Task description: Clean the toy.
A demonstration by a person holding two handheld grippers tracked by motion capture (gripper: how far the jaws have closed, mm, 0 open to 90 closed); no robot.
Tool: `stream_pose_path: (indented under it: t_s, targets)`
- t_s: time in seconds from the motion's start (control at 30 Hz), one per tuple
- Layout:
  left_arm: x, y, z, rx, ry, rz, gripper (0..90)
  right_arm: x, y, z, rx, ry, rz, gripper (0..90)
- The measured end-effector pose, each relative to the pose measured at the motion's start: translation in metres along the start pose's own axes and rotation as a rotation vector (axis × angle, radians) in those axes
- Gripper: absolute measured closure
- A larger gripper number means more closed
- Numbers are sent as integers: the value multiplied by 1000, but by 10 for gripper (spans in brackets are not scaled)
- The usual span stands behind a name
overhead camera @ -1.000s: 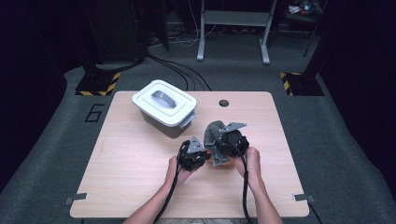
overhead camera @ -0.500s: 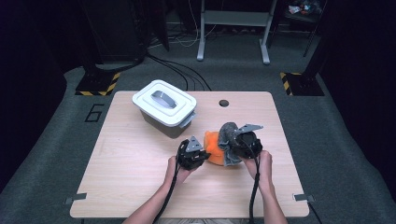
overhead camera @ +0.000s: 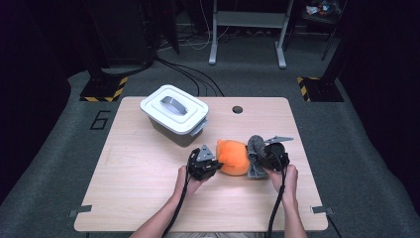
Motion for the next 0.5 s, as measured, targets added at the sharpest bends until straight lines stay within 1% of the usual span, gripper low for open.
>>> stream_pose_path:
  t_s: [0.03,0.1,0.13,0.17,0.27,0.3,0.37,0.47,0.5]
  targets:
    - [0,0,0,1,-1,-1,823,-1,2,-3,10,6,1,701]
    - [0,0,0,-1,0,-2,823,-2,5,-6,15,24,7,701]
    - [0,0,0,-1,1,-2,823,-3,6,-8,13,24,8,702]
    - [0,0,0,0,1,-2,823,-4,8,-9,12,39,14,701]
    - [-1,0,1,-3,-3,0,823,-7,14,-15,-9,49,38,701]
    - [-2,0,1,-6,-2,1,823,-9,18,-16,-22,61,56,701]
    - [-3,0,1,0,-3,-1,823,-12,24,-18,-24,62,71,702]
    - [-3,0,1,-4,-6,0,823,-17,34,-20,-19,70,104,701]
    - [-4,0,2,-3,-6,-1,823,-17,35,-20,-22,67,106,700]
Point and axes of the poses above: each handheld gripper's, and its own axes: y roughly forward along the jaws, x roughly out of its top, z roughly to its left, the point moved 2 cm from there along y, roughly forward along the jaws, and after that the axes turned 12 degrees about y, right-handed, at the moved point
